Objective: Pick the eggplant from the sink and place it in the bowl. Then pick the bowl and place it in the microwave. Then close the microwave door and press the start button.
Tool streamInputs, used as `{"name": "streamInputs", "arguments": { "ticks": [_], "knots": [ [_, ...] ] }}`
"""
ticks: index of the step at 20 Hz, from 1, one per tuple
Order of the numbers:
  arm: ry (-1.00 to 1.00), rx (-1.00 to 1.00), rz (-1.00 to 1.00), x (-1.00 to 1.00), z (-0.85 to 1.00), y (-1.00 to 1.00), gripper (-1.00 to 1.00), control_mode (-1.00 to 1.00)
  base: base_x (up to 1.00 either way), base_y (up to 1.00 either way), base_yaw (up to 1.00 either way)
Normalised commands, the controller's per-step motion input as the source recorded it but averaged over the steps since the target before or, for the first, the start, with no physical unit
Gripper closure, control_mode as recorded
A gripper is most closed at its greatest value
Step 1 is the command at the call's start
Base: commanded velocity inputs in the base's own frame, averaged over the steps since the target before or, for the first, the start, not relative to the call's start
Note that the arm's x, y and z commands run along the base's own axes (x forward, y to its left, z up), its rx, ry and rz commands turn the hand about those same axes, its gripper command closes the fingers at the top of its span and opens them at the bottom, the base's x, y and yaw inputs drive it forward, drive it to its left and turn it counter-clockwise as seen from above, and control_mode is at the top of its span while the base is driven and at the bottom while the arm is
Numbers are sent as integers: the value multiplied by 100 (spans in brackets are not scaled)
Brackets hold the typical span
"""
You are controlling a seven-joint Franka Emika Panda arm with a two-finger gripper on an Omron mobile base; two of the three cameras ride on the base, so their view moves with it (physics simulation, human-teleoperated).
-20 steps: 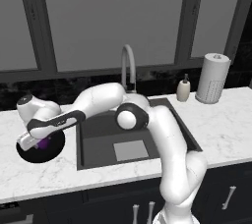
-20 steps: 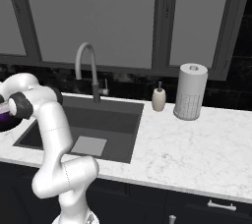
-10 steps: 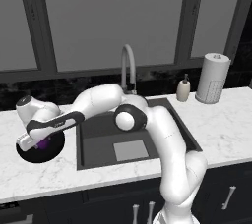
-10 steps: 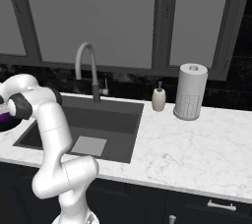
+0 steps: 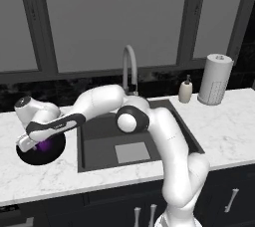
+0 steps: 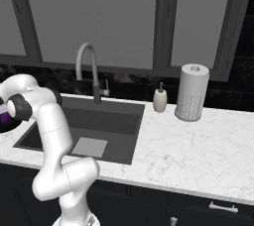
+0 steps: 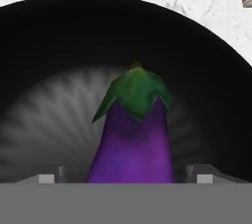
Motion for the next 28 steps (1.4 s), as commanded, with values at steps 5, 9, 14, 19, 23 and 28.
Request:
{"name": "streamInputs", "arguments": {
  "ticks": [5, 9, 14, 19, 23, 28],
  "knots": [
    [-8, 5, -3, -1, 36, 0, -100, -100, 0, 0, 0],
    [0, 11, -8, 0, 52, -41, -100, -100, 0, 0, 0],
    [0, 19, -14, -5, 29, -68, -100, -100, 0, 0, 0],
    [-5, 11, -24, 0, 1, -32, -100, -100, 0, 0, 0],
    [1, 14, -24, 15, 0, -32, -100, -100, 0, 0, 0],
    [12, 12, -15, 18, 0, -15, -100, -100, 0, 0, 0]
  ]
}}
